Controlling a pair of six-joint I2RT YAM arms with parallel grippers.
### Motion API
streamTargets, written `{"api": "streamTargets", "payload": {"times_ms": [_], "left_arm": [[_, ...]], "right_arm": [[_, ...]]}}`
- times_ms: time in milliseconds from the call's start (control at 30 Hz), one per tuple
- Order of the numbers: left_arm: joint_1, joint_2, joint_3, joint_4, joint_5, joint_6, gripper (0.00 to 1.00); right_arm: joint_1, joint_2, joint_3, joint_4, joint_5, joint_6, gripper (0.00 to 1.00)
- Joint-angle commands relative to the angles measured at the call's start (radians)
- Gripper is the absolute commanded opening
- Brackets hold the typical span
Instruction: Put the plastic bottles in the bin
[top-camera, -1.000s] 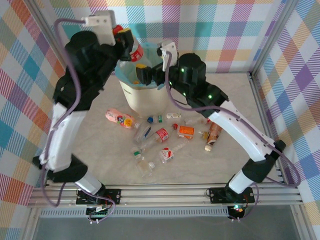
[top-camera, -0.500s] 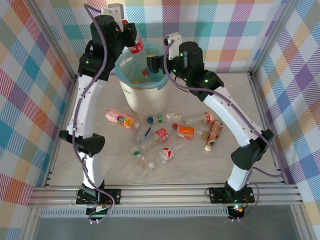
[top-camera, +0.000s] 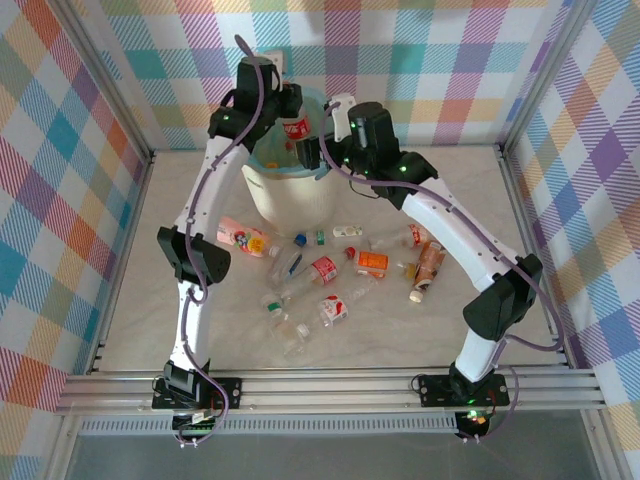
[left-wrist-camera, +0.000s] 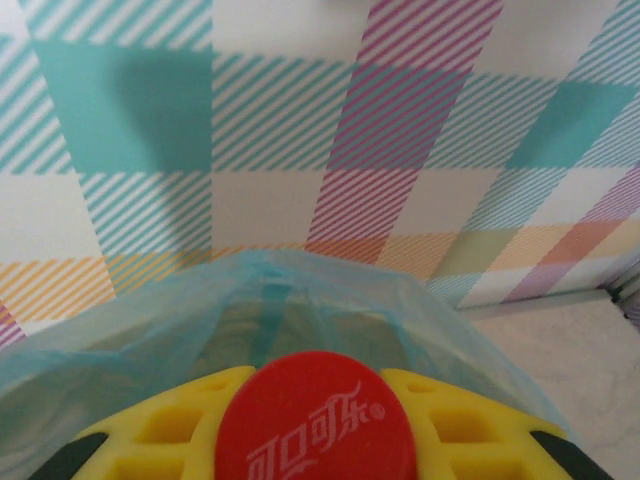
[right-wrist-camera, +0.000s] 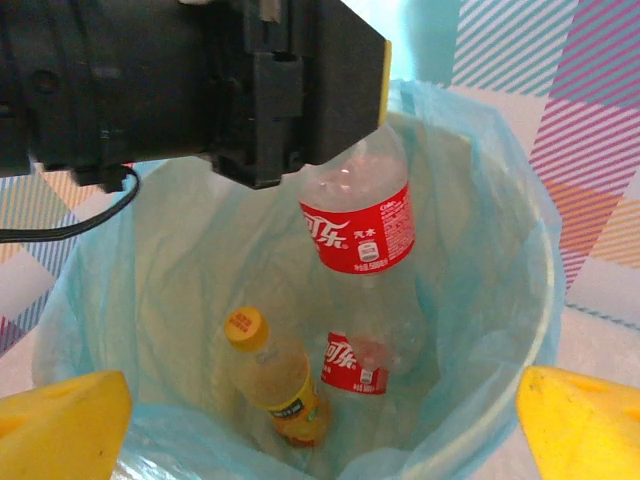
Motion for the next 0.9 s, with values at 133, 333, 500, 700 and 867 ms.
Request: {"api": "streamTargets", "payload": {"times_ms": [133, 333, 500, 700, 867], "left_arm": [[0.006, 0.062, 0.015, -0.028, 0.048, -0.003, 0.01], [0.016, 0.064, -0.001, -0.022, 0.064, -0.005, 0.52], [0.019, 0.019, 0.001, 0.022, 0.086, -0.021, 0.66], [0.019, -0.036, 0.001, 0.015, 0.11, -0.031, 0.67], [0.019, -0.126, 0.005, -0.021, 0.115, -0.042, 0.67]], "right_arm": [[-0.004, -0.068, -0.03, -0.008, -0.018, 0.028, 0.98], [-0.004, -0.068, -0.03, -0.014, -0.026, 0.033, 0.98], [-0.004, -0.073, -0.022, -0.006, -0.026, 0.029, 0.98], [-0.004, -0.075, -0.023, -0.006, -0.044, 0.04, 0.98], [-0.004, -0.097, -0.026, -0.03, -0.084, 0.057, 0.97]]}}
